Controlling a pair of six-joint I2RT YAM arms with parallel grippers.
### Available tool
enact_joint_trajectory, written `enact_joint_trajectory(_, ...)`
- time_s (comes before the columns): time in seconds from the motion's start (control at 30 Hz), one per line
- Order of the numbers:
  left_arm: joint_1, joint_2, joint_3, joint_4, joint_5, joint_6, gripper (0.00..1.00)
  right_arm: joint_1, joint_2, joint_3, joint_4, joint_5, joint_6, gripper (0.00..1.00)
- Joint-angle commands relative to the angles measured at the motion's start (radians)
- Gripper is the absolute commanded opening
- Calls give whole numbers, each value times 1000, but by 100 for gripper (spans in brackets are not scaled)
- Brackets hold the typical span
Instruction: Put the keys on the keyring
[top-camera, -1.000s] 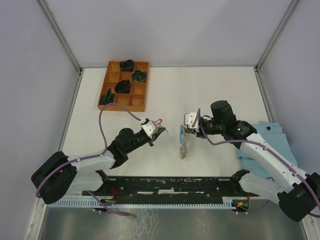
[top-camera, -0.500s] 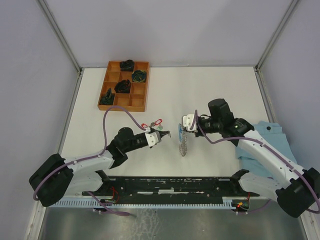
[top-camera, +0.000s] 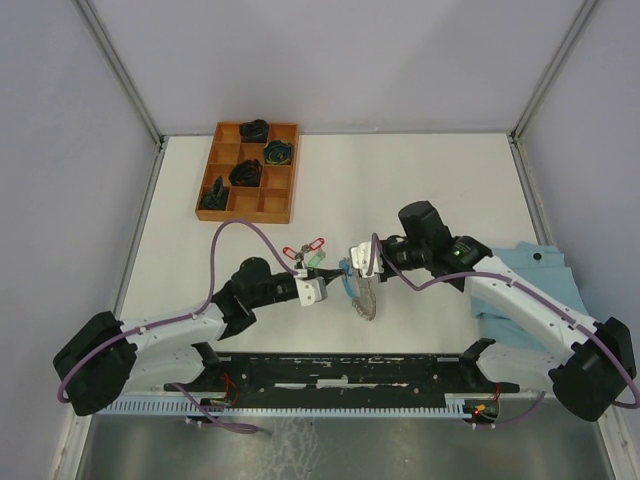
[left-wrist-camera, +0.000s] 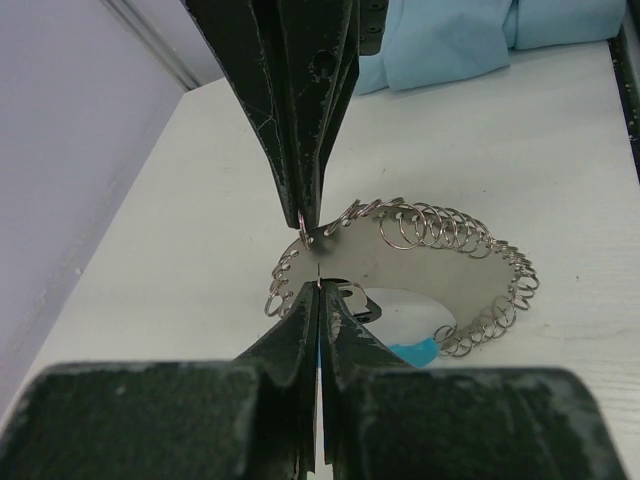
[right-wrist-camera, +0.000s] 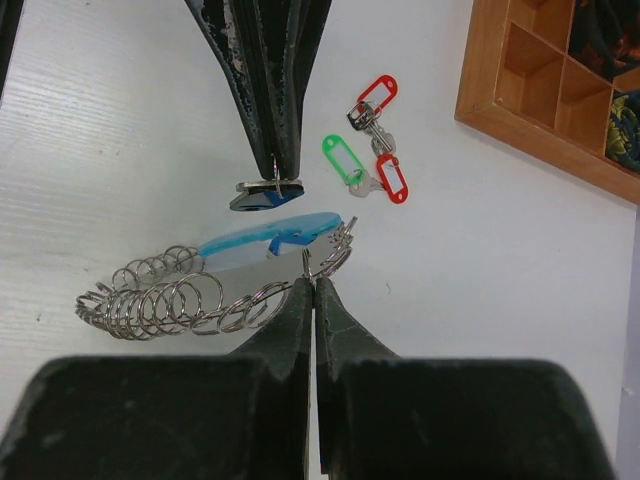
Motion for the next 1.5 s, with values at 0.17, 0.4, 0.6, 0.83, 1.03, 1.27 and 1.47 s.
enact_joint_trajectory(0.17, -12, 2, 36, 43, -1, 47, 3, 21, 1, 53, 55, 2, -24, 1)
enact_joint_trajectory(0.4, -13, 22, 43, 53, -35, 34, 3, 26, -5, 57, 48, -14, -19, 1)
enact_joint_trajectory(0.6, -18, 37, 46, 75, -42, 21, 3, 32, -10, 60, 43, -14, -16, 1)
enact_joint_trajectory(0.83, -23, 53, 50, 103, -36, 7, 3, 36, -11, 64, 37, -12, -13, 1)
enact_joint_trajectory(1.03, -24, 60, 51, 108, -43, 5, 3, 39, -14, 63, 31, -11, -13, 1)
enact_joint_trajectory(1.27, -24, 61, 53, 107, -65, 6, 3, 42, -11, 71, 21, -12, -13, 1)
enact_joint_trajectory(1.47, -26, 64, 57, 99, -57, 6, 3, 43, -11, 73, 15, -10, -13, 1)
